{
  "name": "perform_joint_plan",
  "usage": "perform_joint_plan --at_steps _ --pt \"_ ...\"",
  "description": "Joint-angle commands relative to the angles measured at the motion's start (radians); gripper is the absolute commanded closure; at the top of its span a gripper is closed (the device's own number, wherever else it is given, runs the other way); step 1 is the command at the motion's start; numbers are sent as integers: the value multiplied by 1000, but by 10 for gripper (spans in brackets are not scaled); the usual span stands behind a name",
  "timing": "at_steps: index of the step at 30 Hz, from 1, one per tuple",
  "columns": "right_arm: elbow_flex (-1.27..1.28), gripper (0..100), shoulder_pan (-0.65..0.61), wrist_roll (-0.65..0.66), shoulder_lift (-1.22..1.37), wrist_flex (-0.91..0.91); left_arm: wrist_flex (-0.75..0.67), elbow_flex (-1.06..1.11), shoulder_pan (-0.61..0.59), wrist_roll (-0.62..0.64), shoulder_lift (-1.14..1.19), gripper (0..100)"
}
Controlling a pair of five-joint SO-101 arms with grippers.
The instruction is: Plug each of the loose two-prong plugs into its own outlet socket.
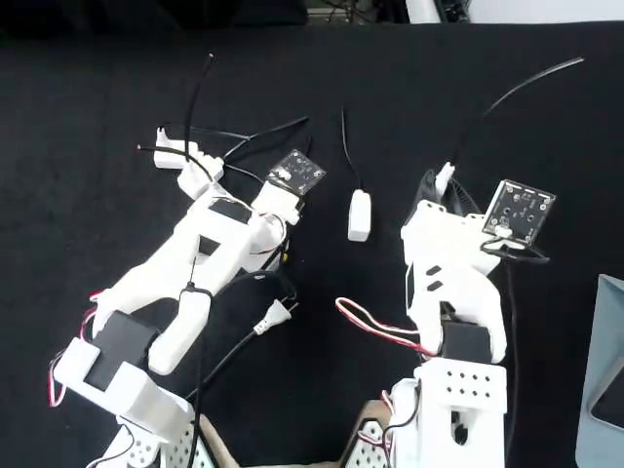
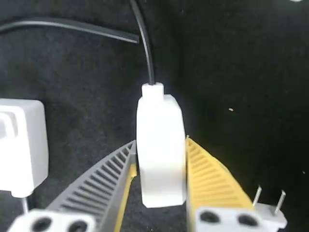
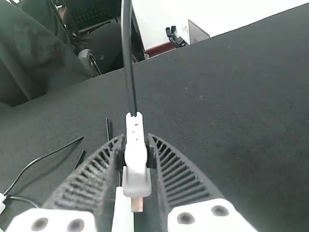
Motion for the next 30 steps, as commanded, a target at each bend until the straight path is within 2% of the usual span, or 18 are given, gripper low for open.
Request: perform_joint_plan --at_steps 1,5,12,16,19,30 --pt "-7 987 9 -6 -8 -25 18 -45 4 -5 -9 842" --pt "-7 987 9 -6 -8 -25 20 -21 44 -5 -43 881" --pt "4 987 6 -6 -8 -25 20 119 140 -3 -239 883" --pt "4 987 6 -6 -8 -25 15 166 133 34 -285 798" --pt "5 987 6 -6 -8 -25 9 171 84 86 -285 737" --pt "7 987 5 -6 -8 -25 -78 154 -87 86 -287 733"
